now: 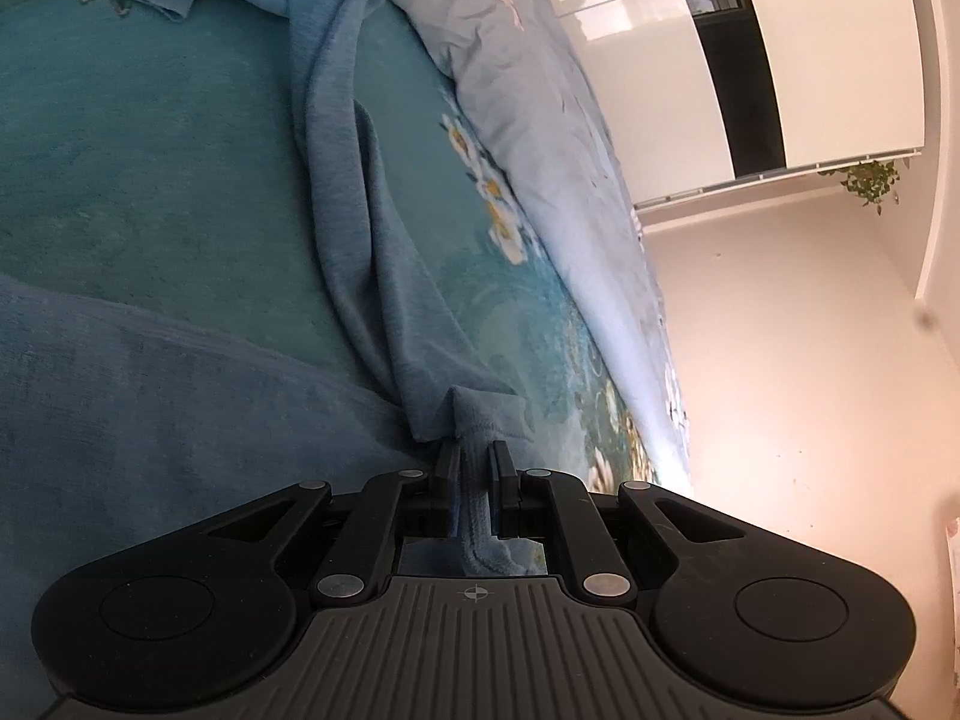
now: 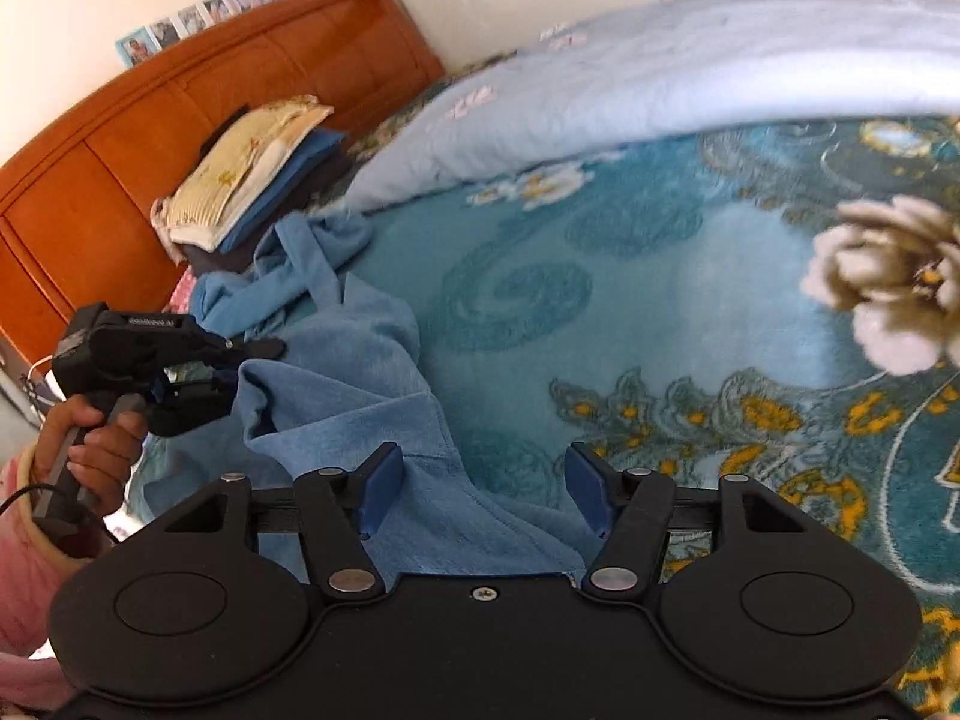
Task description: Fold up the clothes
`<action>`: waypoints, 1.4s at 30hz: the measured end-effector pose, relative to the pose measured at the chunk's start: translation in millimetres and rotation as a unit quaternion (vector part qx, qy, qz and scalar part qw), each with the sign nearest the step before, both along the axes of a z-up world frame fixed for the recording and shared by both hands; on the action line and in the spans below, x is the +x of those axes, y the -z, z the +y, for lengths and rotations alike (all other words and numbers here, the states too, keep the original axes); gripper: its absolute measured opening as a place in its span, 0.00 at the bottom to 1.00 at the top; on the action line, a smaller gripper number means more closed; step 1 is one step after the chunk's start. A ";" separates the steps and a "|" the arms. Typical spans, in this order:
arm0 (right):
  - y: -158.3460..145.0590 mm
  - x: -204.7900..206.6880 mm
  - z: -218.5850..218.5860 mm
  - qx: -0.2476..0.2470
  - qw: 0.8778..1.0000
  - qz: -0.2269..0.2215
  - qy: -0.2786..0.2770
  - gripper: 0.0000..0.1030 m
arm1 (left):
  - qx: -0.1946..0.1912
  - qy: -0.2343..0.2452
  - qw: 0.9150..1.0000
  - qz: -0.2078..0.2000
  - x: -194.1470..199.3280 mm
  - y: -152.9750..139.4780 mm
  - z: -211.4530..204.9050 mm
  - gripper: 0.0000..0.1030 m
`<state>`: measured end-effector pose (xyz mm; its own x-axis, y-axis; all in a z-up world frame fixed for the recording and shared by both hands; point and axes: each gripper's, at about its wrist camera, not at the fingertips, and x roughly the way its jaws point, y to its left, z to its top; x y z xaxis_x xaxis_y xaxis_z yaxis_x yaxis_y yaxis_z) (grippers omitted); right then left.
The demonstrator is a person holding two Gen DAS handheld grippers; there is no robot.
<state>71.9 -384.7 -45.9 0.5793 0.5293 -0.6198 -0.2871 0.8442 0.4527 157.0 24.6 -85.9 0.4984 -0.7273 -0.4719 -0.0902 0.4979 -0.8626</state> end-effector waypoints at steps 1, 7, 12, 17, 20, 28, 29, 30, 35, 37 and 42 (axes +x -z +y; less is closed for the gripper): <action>1.5 0.3 0.2 0.001 1.000 0.004 -0.007 0.59 | 0.000 0.001 1.000 0.000 0.4 0.3 0.5 0.06; 15.7 0.3 -2.8 0.025 0.999 0.041 -0.022 0.59 | 0.002 0.011 1.000 0.005 1.5 4.1 -1.8 0.06; 20.6 -9.0 -4.1 0.051 0.997 0.052 -0.014 0.59 | 0.004 0.017 1.000 0.005 -0.3 4.0 -2.0 0.06; 14.2 -24.9 4.3 0.043 0.998 0.040 -0.020 0.42 | 0.006 0.022 1.000 0.005 -2.4 3.0 -1.9 0.08; 10.3 -33.2 7.9 0.036 0.999 0.031 -0.018 0.33 | 0.007 0.025 1.000 0.005 -3.7 2.4 -1.9 0.09; -8.1 -52.1 8.5 0.037 0.999 -0.008 0.014 0.19 | 0.009 0.035 0.999 0.004 -6.9 0.9 -2.2 0.21; -10.8 -53.9 8.5 0.037 0.999 -0.014 0.016 0.17 | 0.009 0.037 0.999 0.005 -7.2 0.8 -2.5 0.23; -13.6 -55.6 8.5 0.037 0.999 -0.020 0.018 0.16 | 0.008 0.038 0.999 0.007 -7.2 1.4 -3.2 0.25; -24.2 -63.8 13.3 0.030 0.998 -0.043 0.026 0.12 | 0.001 0.048 0.999 0.014 -3.3 6.0 -10.9 0.42; -28.1 -67.3 15.6 0.027 0.998 -0.051 0.027 0.12 | 0.001 0.053 0.998 0.016 0.4 7.7 -16.6 0.43; -37.3 -74.5 19.2 0.027 0.997 -0.065 0.037 0.11 | 0.018 0.063 0.998 0.011 8.1 8.4 -32.7 0.20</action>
